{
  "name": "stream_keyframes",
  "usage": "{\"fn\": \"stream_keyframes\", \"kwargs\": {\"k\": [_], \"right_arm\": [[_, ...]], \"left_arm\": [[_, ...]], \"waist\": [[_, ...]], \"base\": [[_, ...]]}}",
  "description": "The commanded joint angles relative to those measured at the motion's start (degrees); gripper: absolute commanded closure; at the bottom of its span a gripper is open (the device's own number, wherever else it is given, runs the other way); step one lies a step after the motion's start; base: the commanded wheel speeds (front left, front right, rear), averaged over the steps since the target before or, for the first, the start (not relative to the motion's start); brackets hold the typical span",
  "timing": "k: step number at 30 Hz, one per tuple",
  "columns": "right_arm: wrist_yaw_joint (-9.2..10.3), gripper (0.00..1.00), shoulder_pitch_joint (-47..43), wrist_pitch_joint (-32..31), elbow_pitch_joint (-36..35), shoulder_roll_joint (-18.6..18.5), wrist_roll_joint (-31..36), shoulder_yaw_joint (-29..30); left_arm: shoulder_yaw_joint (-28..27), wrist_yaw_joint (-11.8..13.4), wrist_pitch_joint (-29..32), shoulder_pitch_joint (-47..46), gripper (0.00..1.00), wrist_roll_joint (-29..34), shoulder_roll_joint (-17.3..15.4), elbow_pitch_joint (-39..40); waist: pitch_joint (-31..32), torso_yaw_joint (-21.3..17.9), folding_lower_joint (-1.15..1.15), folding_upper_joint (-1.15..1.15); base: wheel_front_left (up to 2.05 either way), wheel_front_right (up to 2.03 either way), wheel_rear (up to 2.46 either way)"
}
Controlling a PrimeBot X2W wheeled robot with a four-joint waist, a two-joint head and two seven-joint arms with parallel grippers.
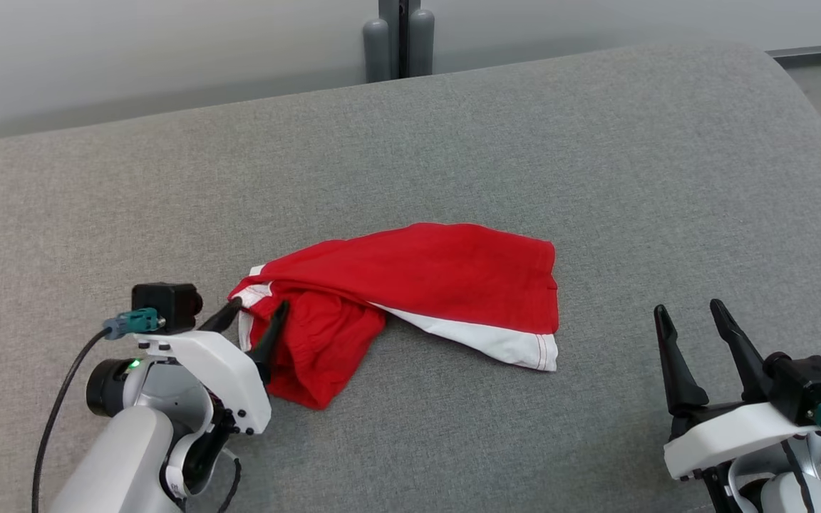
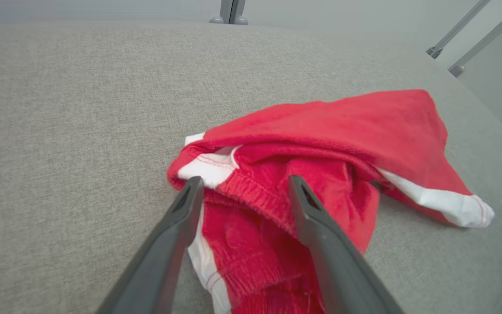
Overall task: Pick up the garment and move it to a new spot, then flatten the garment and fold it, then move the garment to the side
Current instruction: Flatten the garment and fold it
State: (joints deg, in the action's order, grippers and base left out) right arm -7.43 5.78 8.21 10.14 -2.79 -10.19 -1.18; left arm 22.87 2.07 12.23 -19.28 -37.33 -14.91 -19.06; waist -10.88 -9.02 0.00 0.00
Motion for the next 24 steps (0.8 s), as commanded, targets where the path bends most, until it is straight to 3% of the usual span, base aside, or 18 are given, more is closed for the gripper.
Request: {"fn": "stream_keyframes", "kwargs": {"k": [1, 12, 18, 19, 20, 21, 22, 24], "right_arm": [[-0.11, 0.0, 0.8, 0.6, 0.1, -0.3, -0.3, 0.0], [-0.11, 0.0, 1.7, 1.4, 1.1, -0.3, -0.9, -0.2], [-0.11, 0.0, 2.2, 1.7, 1.3, -0.3, -1.0, -0.6], [-0.11, 0.0, 2.3, 1.6, 1.4, -0.3, -1.0, -0.6], [-0.11, 0.0, 2.4, 1.7, 1.4, -0.3, -1.0, -0.6], [-0.11, 0.0, 2.5, 1.7, 1.4, -0.3, -1.0, -0.6], [-0.11, 0.0, 2.6, 1.8, 1.5, -0.3, -1.0, -0.6], [-0.11, 0.0, 2.7, 1.7, 1.5, -0.3, -1.0, -0.5]], "left_arm": [[-0.6, 0.2, -0.8, -1.4, 0.0, 0.3, -0.5, -0.3], [-1.0, 0.5, -0.1, -2.8, 0.0, -0.5, -0.9, -4.5], [0.3, -0.7, 1.2, -3.8, 0.0, -0.4, -1.1, -6.6], [0.4, -0.9, 1.3, -4.0, 0.18, -0.5, -1.1, -6.8], [0.5, -1.1, 1.2, -4.1, 0.55, -0.5, -1.1, -7.0], [0.6, -1.1, 1.0, -4.2, 0.84, -0.3, -1.2, -7.1], [0.7, -1.1, 0.8, -4.4, 1.0, -0.1, -1.3, -7.3], [0.8, -1.1, 0.5, -4.8, 1.0, 0.1, -1.5, -7.6]], "waist": [[-0.4, -0.3, 0.0, 0.0], [-1.6, -0.8, 0.0, 0.0], [-2.2, -0.8, 0.0, 0.0], [-2.3, -0.8, 0.0, 0.0], [-2.4, -0.8, 0.0, 0.0], [-2.4, -0.9, 0.0, 0.0], [-2.5, -0.9, 0.0, 0.0], [-2.6, -0.8, 0.0, 0.0]], "base": [[0.0, 0.0, 0.0], [0.0, 0.0, 0.0], [0.0, 0.0, 0.0], [0.0, 0.0, 0.0], [0.0, 0.0, 0.0], [0.0, 0.0, 0.0], [0.0, 0.0, 0.0], [0.0, 0.0, 0.0]]}}
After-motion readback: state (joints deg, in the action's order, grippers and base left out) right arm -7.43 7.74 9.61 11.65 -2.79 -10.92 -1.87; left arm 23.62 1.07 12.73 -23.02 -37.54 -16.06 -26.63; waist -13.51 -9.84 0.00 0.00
